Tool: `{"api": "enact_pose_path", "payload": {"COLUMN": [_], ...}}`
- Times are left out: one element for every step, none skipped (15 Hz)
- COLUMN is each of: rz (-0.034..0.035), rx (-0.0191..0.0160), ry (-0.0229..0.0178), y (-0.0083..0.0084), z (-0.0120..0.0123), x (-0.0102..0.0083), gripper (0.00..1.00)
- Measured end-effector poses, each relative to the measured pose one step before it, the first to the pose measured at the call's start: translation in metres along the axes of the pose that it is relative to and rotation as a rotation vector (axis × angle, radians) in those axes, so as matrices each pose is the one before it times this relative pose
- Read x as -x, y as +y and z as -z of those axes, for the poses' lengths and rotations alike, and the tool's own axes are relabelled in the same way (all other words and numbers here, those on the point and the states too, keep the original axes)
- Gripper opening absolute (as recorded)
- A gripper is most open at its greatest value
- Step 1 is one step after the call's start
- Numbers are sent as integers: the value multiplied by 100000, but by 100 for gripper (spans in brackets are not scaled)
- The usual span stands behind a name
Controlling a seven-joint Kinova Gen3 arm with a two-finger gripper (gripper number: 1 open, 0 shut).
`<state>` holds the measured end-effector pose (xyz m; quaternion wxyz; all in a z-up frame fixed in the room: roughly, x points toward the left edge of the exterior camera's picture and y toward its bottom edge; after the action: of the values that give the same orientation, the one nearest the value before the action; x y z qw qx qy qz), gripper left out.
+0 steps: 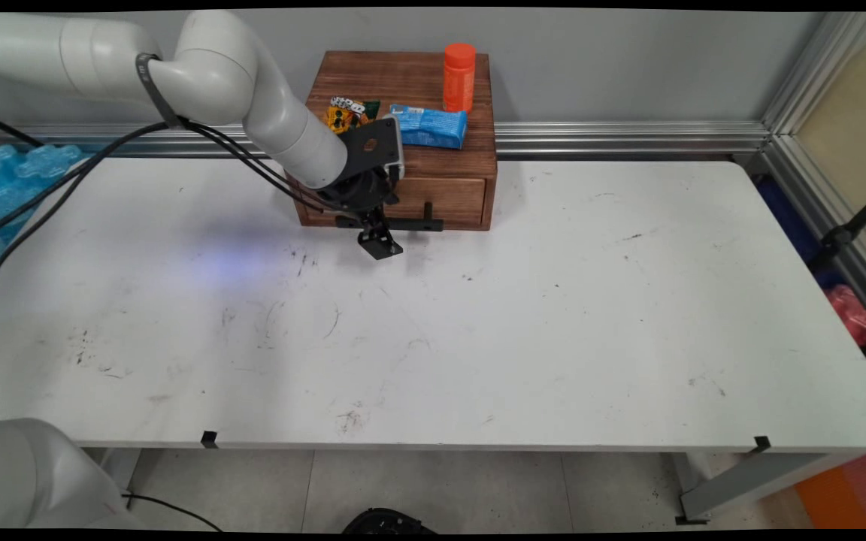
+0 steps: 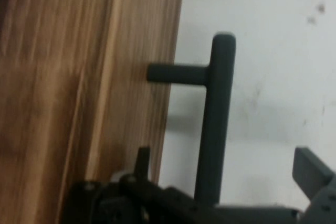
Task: Open the drawer
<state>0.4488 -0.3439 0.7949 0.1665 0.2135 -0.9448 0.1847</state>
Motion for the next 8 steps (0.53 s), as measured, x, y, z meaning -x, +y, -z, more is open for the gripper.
{"api": "enact_pose_path", "payload": {"rz": [111,313,231,128,313,276,336,317], "rx": [193,312,375,248,139,234,168,320], "ry": [-55,-123,-118,101,40,-26,-38,-10], "y": [42,13,62,93,60,65,95,101], "z": [-65,-77,-92,-39,21,-7,19,7], "x": [-36,16,-122,-255,-102,-85,-59,-109], "gripper": [100,100,100,100,100,100,100,100]}}
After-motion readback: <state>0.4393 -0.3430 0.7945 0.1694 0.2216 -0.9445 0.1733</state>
